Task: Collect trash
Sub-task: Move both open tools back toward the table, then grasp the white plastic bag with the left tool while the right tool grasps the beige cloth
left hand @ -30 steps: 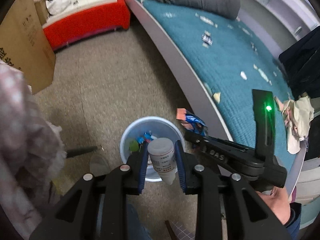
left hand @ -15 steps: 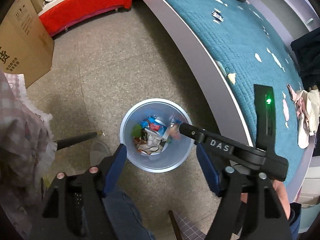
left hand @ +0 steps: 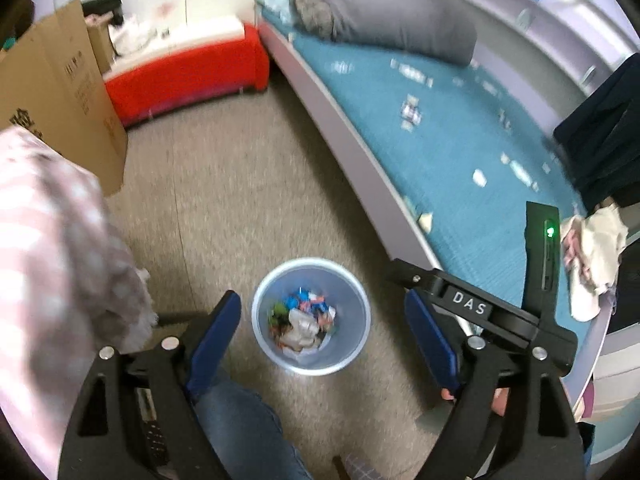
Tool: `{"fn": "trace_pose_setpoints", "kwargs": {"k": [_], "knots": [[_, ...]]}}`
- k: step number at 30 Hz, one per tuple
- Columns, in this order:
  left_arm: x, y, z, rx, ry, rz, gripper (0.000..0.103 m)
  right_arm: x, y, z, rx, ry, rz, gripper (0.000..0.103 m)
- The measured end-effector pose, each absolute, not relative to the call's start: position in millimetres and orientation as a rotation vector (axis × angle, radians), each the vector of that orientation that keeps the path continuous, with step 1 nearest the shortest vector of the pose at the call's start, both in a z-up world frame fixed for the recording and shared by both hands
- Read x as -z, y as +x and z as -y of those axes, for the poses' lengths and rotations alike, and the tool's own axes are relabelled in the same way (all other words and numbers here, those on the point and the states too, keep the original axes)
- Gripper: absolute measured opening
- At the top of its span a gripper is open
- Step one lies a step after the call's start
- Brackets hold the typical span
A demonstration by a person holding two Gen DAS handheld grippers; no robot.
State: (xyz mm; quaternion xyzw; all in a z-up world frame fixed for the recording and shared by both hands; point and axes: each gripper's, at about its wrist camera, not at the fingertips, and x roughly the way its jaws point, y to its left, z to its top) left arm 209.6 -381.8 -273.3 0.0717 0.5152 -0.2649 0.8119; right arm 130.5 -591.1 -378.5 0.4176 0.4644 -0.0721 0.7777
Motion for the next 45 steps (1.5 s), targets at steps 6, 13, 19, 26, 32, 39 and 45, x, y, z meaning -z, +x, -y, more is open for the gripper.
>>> {"fn": "trace_pose_setpoints", "kwargs": {"k": [6, 13, 19, 26, 32, 39, 45], "knots": [[200.5, 190.9, 328.7, 0.535, 0.104, -0.908, 0.086, 287.2, 133.7, 554.6, 0.097, 0.792, -0.874, 0.097], [145.9, 179.8, 246.9, 0.439, 0.065, -0.757, 0.089, 199.6, 159.0, 469.2, -0.05, 0.631, -0.784, 0.097], [124.4, 178.1, 168.5, 0.337, 0.015, -0.693, 0.089, 159.0, 176.5, 389.7, -0.154, 0.513, -0.762, 0.097], [112.1, 171.2, 73.4, 0.196, -0.061, -0.655, 0.089, 131.9, 199.4, 285.1, -0.289, 0.361, -0.776, 0.097], [117.4, 169.4, -11.6, 0.064, -0.145, -0.647, 0.089, 126.6, 222.1, 188.5, -0.403, 0.227, -0.808, 0.097], [131.8, 168.5, -92.6, -0.077, -0.198, -0.65, 0.089, 146.3, 246.0, 96.6, -0.503, 0.096, -0.863, 0.097], [150.8, 172.0, -146.0, -0.172, -0.269, -0.675, 0.089, 174.4, 266.7, 31.4, -0.566, -0.02, -0.907, 0.097]]}}
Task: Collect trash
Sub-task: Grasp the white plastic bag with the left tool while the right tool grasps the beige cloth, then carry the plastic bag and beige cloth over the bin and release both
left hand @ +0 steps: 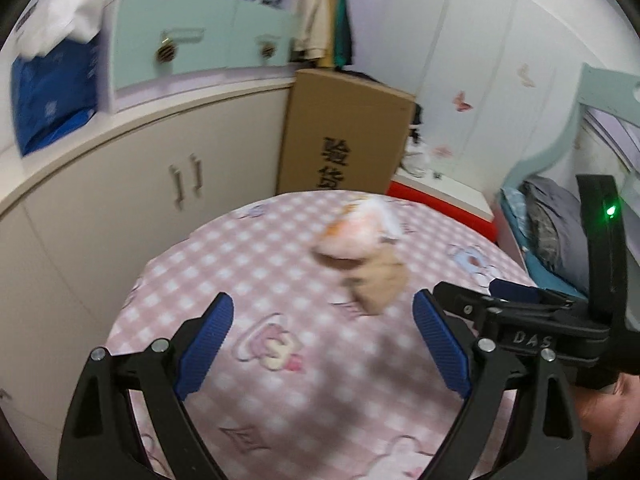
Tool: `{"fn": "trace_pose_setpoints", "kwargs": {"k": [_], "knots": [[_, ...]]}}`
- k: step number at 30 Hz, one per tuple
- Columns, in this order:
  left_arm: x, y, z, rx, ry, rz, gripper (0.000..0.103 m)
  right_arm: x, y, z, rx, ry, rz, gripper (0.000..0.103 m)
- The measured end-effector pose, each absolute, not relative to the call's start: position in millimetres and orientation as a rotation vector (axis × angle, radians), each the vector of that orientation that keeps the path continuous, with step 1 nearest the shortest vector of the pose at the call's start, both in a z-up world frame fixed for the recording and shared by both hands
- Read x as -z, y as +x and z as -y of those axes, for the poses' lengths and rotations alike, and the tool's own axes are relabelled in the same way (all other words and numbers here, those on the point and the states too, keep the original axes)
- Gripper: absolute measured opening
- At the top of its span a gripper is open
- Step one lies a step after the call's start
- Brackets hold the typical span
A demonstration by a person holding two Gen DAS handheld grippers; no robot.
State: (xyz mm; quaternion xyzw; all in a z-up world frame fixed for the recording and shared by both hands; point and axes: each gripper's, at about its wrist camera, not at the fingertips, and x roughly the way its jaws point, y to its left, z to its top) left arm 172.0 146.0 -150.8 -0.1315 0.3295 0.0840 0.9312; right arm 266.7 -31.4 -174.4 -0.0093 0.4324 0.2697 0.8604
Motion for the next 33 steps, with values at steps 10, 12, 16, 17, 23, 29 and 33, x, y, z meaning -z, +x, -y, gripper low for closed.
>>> {"fn": "trace_pose_setpoints", "kwargs": {"k": [10, 12, 16, 17, 23, 29, 33], "knots": [[166.6, 197.5, -176.9, -0.217, -0.272, -0.703, 0.089, 205.5, 288.7, -28.4, -0.636, -0.151, -0.917, 0.059], [166.7, 205.6, -173.5, -0.206, -0.258, -0.704, 0.089, 205.2, 288.1, -20.8, -0.654, -0.13, -0.904, 0.053], [168.1, 236.6, -154.4, -0.168, -0.194, -0.716, 0.089, 203.3, 289.0, 8.6, -0.641, -0.076, -0.902, 0.05], [168.2, 242.0, -150.9, -0.163, -0.183, -0.717, 0.089, 202.1, 289.1, 24.5, -0.629, -0.041, -0.901, 0.05], [188.0, 303.5, -127.2, -0.162, -0.053, -0.786, 0.09, 192.4, 283.4, 96.7, -0.558, 0.085, -0.883, 0.05], [204.3, 329.7, -124.1, -0.084, -0.096, -0.874, 0.043, 177.8, 270.4, 158.2, -0.501, 0.158, -0.852, 0.05], [184.4, 306.2, -107.1, -0.036, -0.108, -0.822, 0.041, 166.6, 260.9, 189.9, -0.472, 0.205, -0.821, 0.05]]}}
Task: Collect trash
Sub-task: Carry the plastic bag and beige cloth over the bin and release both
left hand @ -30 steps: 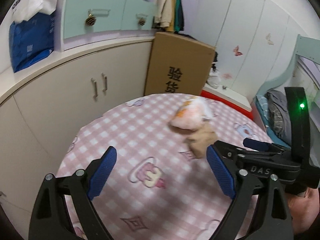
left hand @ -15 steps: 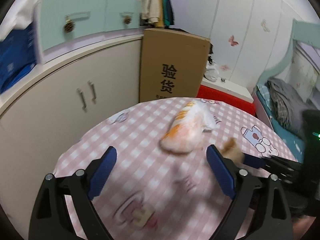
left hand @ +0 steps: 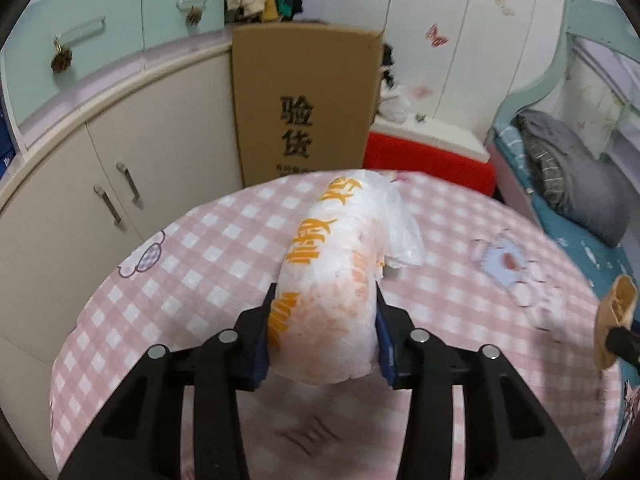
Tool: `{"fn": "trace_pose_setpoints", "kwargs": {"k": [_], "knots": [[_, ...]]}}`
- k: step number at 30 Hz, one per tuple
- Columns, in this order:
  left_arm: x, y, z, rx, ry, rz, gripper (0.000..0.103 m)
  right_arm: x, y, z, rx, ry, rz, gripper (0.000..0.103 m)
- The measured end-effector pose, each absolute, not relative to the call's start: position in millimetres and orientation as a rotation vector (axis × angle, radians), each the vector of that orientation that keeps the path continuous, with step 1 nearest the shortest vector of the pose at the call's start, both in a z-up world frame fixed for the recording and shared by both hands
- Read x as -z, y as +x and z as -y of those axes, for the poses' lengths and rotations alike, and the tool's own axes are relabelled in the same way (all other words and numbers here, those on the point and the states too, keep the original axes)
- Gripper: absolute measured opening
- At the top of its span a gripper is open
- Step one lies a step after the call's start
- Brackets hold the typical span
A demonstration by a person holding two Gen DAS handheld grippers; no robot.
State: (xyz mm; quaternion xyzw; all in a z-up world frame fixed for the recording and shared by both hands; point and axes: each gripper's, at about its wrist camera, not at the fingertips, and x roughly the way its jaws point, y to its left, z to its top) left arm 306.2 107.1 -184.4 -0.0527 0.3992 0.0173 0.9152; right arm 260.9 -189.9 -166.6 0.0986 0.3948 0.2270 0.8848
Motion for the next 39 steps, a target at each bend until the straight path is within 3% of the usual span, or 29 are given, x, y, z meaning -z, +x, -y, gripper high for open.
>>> {"fn": "trace_pose_setpoints", "kwargs": {"k": [16, 25, 39], "knots": [[99.3, 199.4, 57.6, 0.284, -0.103, -0.665, 0.041, 123.2, 171.3, 338.3, -0.323, 0.369, -0.646, 0.05], [119.1, 165.1, 185.3, 0.483, -0.044, -0.745, 0.042, 148.4, 127.1, 472.2, -0.085, 0.522, -0.622, 0.05], [199.0, 165.6, 321.8, 0.563, 0.13, -0.938, 0.042, 267.6, 110.2, 569.9, 0.095, 0.706, -0.807, 0.051]]}}
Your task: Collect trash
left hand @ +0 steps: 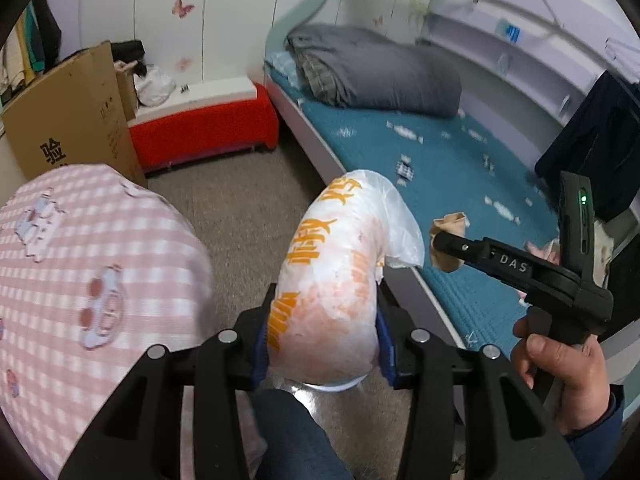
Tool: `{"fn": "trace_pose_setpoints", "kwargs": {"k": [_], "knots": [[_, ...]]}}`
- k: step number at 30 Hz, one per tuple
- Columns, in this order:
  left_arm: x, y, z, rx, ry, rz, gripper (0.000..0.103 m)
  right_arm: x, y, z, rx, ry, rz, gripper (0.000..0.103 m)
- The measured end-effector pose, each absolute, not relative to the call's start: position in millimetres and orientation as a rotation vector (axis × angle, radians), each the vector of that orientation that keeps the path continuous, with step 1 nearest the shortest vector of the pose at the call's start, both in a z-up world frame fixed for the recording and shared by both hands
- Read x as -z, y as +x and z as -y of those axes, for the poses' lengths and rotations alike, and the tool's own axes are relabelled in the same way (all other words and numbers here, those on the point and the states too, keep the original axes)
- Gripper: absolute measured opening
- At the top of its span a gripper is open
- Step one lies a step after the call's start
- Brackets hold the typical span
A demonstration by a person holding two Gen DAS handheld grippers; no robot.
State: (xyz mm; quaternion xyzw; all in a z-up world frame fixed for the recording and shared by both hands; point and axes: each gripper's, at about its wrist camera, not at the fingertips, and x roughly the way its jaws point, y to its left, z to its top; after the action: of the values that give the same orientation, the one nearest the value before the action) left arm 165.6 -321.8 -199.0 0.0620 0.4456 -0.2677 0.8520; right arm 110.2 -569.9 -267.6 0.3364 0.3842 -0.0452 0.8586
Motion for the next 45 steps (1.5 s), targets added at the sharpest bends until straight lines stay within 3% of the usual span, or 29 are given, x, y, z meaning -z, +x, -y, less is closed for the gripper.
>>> {"fn": "trace_pose_setpoints", "kwargs": {"k": [12, 23, 25, 27, 30, 33, 43, 45], "knots": [[292.8, 206.4, 381.6, 0.489, 0.262, -1.137, 0.043, 341.1, 126.0, 585.7, 0.127, 0.804, -0.943, 0.053], [348.0, 223.1, 403.4, 0.461, 0.324, -1.254, 0.046, 384.8, 138.1, 588.3, 0.131, 0.845, -1.027, 0.055], [356.0, 226.7, 409.0, 0.466, 0.336, -1.279, 0.052, 391.8, 140.3, 588.5, 0.136, 0.854, -1.041, 0.058], [360.8, 230.7, 412.4, 0.487, 0.323, -1.31, 0.075, 400.6, 141.8, 590.0, 0.133, 0.879, -1.058, 0.072], [360.9, 231.3, 416.6, 0.494, 0.329, -1.318, 0.081, 406.9, 141.4, 594.5, 0.146, 0.904, -1.069, 0.088], [354.0, 230.6, 416.3, 0.489, 0.328, -1.302, 0.082, 408.7, 138.2, 597.5, 0.166, 0.916, -1.079, 0.096], [282.9, 213.2, 402.1, 0.525, 0.266, -1.156, 0.082, 360.0, 115.7, 596.3, 0.24, 0.861, -1.015, 0.097], [256.3, 204.4, 393.6, 0.542, 0.244, -1.099, 0.087, 337.5, 111.9, 591.0, 0.242, 0.83, -0.984, 0.097]]}}
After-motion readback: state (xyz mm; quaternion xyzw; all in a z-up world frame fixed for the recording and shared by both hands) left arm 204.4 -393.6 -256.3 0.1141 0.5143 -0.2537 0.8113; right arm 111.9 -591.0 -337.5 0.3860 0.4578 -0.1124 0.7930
